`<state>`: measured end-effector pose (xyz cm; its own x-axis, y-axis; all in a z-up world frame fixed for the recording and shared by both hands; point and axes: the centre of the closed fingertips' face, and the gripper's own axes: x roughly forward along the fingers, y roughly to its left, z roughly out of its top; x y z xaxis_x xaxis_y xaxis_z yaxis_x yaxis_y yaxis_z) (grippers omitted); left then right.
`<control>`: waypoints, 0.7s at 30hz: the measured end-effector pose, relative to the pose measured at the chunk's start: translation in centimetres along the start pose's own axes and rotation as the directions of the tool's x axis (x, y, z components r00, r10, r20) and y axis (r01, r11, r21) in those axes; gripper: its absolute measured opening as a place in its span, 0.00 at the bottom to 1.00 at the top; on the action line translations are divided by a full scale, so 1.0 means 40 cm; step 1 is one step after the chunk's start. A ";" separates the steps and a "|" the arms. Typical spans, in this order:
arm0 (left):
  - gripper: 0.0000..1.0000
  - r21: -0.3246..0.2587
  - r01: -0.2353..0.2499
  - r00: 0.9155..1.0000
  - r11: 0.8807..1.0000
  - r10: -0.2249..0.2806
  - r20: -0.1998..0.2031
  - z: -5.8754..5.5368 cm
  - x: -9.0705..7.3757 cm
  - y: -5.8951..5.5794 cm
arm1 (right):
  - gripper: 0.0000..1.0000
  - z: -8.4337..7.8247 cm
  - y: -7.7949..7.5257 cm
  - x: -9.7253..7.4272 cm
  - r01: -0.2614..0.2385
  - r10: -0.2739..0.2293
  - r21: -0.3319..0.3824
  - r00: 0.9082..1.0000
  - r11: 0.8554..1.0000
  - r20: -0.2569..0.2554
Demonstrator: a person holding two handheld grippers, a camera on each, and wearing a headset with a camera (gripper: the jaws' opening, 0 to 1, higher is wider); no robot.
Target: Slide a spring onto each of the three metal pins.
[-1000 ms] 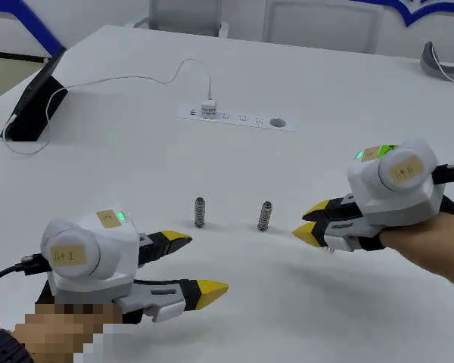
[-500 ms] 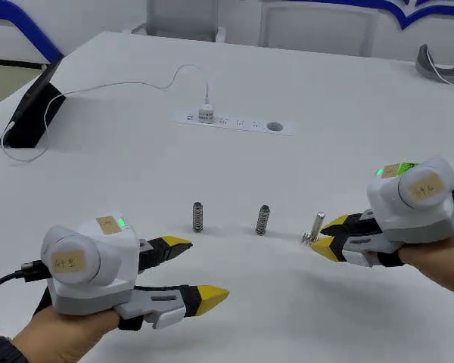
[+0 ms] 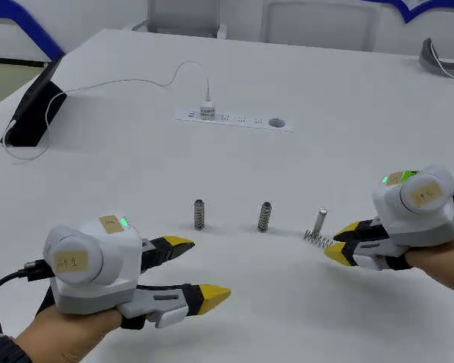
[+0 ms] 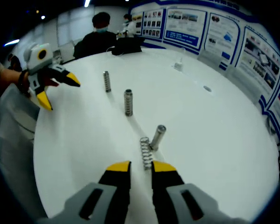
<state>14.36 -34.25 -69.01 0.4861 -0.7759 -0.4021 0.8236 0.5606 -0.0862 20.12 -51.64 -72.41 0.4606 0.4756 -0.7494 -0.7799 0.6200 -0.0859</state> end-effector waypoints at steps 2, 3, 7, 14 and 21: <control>0.55 -0.002 0.000 1.000 1.000 0.000 -0.002 -0.001 0.001 0.000 | 0.18 -0.003 -0.001 0.003 -0.003 0.003 0.002 1.000 1.000 -0.005; 0.55 -0.002 0.000 1.000 1.000 0.000 -0.002 -0.001 0.001 -0.001 | 0.18 -0.004 -0.002 0.005 -0.004 0.004 0.002 1.000 1.000 -0.006; 0.55 -0.005 -0.002 1.000 1.000 0.002 -0.004 -0.004 0.001 0.000 | 0.18 -0.008 -0.007 0.016 -0.011 0.011 0.007 1.000 1.000 -0.014; 0.55 -0.012 -0.006 1.000 1.000 0.006 -0.004 -0.007 0.001 0.002 | 0.18 -0.018 -0.010 0.032 -0.026 0.027 0.015 0.999 1.000 -0.032; 0.55 -0.016 -0.008 1.000 1.000 0.008 -0.001 -0.006 -0.001 0.004 | 0.17 -0.021 -0.006 0.035 -0.036 0.037 0.025 0.999 0.999 -0.038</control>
<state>14.41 -34.07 -69.23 0.4927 -0.7711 -0.4034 0.8149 0.5714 -0.0970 20.61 -51.66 -73.99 0.4153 0.4743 -0.7763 -0.7850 0.6180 -0.0425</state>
